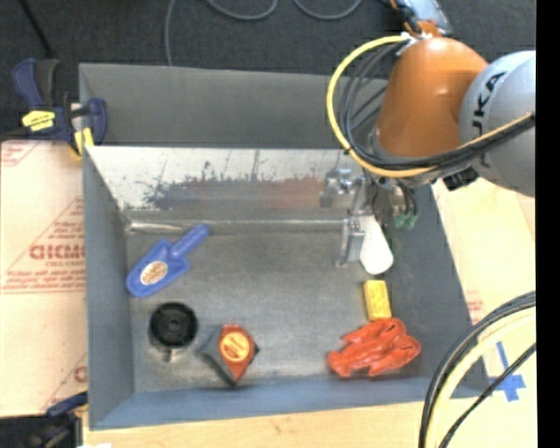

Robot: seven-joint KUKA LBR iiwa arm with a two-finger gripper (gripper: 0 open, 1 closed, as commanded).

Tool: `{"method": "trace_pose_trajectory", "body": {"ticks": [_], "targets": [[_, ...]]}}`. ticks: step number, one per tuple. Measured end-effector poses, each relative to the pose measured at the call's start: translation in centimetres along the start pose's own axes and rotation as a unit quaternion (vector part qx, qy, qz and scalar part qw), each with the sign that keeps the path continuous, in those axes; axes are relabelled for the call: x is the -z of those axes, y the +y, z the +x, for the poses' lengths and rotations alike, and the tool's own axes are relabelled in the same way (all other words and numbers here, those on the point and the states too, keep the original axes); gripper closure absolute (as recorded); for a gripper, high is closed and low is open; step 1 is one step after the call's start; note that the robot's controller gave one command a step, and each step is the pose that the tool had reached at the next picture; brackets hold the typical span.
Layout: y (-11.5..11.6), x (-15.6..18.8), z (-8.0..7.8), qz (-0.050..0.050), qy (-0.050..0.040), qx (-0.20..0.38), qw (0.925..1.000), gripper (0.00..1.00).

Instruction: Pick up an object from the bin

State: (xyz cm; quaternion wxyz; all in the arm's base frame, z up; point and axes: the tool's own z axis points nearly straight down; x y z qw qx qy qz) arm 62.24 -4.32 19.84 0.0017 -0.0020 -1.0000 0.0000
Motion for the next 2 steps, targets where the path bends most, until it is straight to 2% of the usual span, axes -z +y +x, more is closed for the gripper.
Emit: {"method": "trace_pose_trajectory", "body": {"ticks": [1,2], "targets": [[0.0,0.5,-0.1,0.0,-0.004,0.0,1.0,0.0],[0.3,-1.6,-0.8,0.0,-0.0044,0.002,1.0,0.0]]}}
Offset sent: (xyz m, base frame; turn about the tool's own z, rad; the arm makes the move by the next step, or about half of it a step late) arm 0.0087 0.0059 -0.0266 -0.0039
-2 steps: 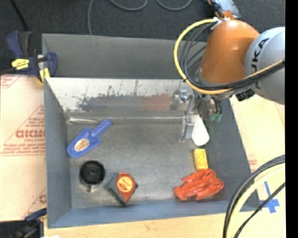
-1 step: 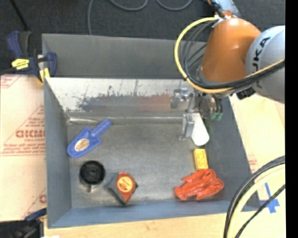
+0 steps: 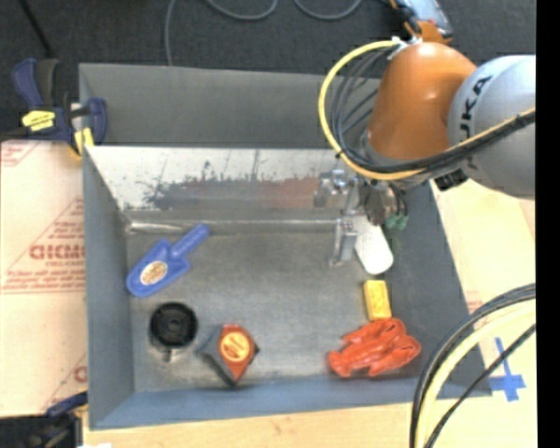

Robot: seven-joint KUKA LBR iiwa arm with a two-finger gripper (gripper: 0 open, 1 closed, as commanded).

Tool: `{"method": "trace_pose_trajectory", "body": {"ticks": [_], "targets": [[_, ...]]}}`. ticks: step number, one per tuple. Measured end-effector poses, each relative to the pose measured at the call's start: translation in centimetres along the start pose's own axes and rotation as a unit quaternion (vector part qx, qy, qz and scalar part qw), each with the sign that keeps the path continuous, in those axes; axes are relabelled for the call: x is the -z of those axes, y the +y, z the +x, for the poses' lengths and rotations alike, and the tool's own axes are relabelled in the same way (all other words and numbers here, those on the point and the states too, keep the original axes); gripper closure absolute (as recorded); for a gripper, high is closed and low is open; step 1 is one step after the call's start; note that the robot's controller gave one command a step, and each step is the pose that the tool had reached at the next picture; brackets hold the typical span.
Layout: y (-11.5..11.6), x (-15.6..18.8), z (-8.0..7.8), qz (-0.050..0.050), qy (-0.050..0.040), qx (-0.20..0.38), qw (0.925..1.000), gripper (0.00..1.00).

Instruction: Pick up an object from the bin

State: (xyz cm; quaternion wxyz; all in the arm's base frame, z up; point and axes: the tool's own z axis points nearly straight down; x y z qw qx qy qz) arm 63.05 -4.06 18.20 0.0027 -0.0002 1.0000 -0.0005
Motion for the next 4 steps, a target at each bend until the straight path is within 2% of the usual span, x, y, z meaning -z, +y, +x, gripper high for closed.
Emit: {"method": "trace_pose_trajectory", "body": {"ticks": [1,2,3,4], "targets": [[0.9,-1.7,-0.1,-0.001,0.002,-0.023,0.9997,0.0],[-1.3,-0.9,4.3,0.0,0.0012,0.026,0.9997,0.0],[-1.3,-1.5,2.5,0.0,0.0014,0.01,1.0,0.0],[-1.2,-1.8,-0.9,0.0,-0.0012,-0.004,1.0,0.0]]}}
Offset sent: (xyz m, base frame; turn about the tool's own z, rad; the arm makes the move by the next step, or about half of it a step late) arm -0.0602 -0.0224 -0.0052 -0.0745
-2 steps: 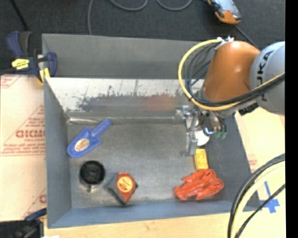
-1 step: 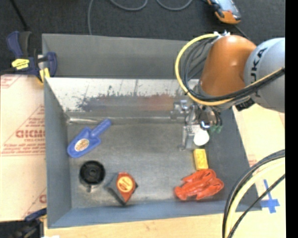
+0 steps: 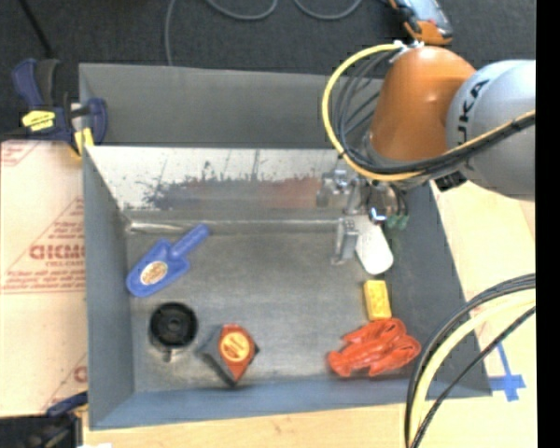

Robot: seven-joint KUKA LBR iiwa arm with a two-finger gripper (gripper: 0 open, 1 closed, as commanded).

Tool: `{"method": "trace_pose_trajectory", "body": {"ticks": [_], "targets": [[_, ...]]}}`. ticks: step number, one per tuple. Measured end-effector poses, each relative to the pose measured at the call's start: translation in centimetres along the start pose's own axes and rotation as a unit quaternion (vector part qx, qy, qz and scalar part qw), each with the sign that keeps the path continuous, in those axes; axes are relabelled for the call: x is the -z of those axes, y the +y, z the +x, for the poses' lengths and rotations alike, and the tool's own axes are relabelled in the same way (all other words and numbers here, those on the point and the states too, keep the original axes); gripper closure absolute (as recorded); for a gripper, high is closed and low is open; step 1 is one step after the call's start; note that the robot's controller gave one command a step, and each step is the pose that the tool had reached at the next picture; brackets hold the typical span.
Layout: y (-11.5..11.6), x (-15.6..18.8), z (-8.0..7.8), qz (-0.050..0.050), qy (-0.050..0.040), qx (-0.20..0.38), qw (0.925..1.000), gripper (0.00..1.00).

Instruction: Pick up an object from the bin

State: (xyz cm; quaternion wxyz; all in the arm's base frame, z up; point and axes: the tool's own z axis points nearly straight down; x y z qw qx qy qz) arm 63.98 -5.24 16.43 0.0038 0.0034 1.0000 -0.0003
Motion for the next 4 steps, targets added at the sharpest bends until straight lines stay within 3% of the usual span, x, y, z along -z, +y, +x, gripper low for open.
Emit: {"method": "trace_pose_trajectory", "body": {"ticks": [2,3,4], "targets": [[-1.4,0.3,9.6,0.0,0.0027,0.043,0.9991,0.0],[-1.6,0.6,11.7,0.0,0.0039,0.048,0.9988,0.0],[-3.4,0.8,12.0,0.0,0.0022,0.084,0.9965,0.0]]}}
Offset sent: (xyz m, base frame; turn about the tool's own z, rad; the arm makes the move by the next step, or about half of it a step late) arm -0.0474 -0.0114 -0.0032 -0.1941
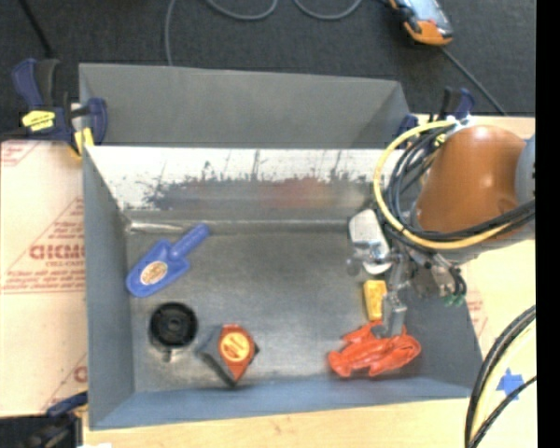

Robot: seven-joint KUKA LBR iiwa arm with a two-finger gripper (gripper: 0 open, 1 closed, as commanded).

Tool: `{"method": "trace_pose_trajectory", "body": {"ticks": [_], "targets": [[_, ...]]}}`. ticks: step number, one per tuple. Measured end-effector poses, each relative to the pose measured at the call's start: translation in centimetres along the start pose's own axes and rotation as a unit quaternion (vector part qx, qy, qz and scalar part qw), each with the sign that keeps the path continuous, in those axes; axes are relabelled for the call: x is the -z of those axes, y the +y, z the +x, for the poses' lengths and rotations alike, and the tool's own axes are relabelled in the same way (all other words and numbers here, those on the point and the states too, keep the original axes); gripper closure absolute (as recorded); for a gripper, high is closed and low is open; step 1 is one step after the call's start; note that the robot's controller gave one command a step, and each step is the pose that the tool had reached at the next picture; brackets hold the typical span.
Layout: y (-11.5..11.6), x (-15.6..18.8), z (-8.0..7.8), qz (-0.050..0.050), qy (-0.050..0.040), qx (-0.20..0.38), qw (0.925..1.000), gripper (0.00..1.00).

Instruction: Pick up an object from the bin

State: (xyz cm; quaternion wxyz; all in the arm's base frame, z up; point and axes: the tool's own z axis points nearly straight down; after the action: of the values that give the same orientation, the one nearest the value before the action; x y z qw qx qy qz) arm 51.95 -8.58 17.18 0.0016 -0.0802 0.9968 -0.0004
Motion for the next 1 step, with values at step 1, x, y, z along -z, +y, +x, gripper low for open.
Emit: {"method": "trace_pose_trajectory", "body": {"ticks": [1], "targets": [[-1.43,-1.48,2.73,0.0,-0.0004,0.06,0.9982,0.0]]}}
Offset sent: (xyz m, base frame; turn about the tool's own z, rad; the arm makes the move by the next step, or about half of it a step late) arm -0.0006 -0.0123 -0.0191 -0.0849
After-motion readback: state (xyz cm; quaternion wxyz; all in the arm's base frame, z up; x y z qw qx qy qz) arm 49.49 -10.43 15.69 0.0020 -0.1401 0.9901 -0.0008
